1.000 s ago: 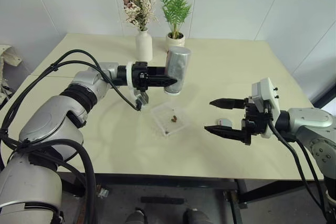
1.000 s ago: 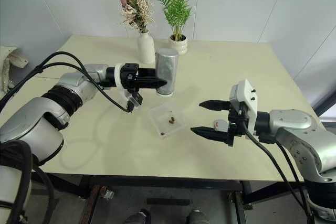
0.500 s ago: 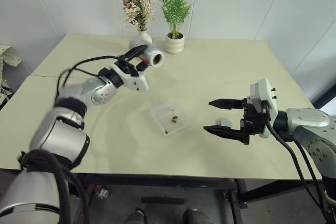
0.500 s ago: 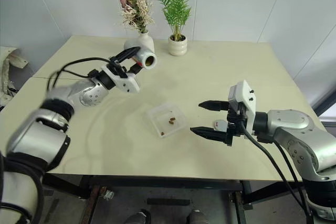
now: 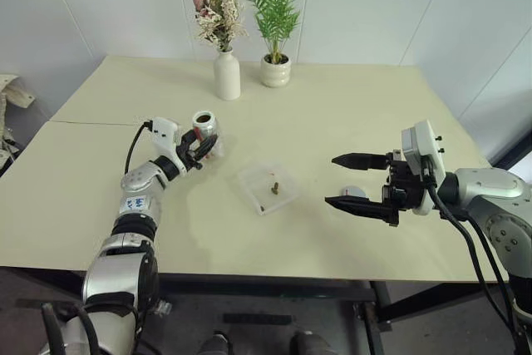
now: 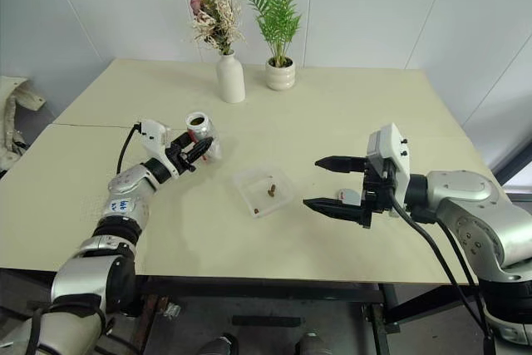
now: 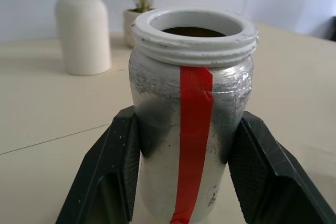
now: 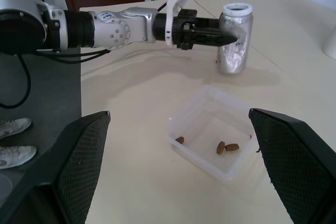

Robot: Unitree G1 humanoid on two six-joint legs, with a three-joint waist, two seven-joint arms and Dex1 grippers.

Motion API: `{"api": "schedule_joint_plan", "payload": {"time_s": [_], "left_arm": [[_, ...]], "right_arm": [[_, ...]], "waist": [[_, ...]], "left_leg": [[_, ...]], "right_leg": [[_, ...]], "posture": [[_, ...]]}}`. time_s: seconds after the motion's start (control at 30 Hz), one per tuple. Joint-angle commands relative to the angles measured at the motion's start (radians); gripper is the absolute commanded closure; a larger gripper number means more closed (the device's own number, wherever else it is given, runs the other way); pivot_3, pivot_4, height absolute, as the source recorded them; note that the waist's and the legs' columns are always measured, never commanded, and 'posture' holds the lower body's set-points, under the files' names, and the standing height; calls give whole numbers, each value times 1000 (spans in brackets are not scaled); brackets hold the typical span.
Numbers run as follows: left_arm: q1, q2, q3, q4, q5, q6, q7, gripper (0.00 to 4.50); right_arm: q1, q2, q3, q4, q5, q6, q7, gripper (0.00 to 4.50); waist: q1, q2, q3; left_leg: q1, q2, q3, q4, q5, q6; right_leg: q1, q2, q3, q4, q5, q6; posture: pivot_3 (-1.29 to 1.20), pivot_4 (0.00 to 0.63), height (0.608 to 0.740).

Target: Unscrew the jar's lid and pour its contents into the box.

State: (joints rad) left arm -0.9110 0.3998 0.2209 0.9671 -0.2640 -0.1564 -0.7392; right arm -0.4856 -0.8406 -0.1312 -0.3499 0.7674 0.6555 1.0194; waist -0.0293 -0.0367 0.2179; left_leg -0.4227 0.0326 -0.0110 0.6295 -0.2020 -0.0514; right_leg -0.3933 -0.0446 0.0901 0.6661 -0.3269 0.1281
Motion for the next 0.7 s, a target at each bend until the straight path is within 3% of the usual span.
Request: {"api": "schedule_joint_plan", "payload": {"time_s": [0.03,0.3,0.57,0.7], "left_arm": [[26,3,21,-103,-47,54,-29,2433],[77,15,-8,-134,-24,92,-81,2433],[56,49,-63,-125,32,73,-127,101],[45,55,-60,-117,34,74,-124,17]], "right_arm": [[-8,3,-24,-19,5,-18,1,36],[-6,-2,-24,-26,6,-16,4,36],[1,-7,-25,-28,1,-22,10,0],[-2,-4,-22,-24,-3,-25,10,0]], "waist": [[0,0,0],[0,0,0],[0,0,0],[1,0,0]], "left_leg": [[0,0,0,0,0,0],[0,0,0,0,1,1],[0,0,0,-1,1,1],[0,0,0,-2,1,1]], "right_leg": [[0,0,0,0,0,0],[1,0,0,-2,2,0],[1,0,0,-4,2,0],[1,0,0,-4,2,0]], "posture": [[0,150,740],[0,150,740],[0,150,740],[0,150,740]]}}
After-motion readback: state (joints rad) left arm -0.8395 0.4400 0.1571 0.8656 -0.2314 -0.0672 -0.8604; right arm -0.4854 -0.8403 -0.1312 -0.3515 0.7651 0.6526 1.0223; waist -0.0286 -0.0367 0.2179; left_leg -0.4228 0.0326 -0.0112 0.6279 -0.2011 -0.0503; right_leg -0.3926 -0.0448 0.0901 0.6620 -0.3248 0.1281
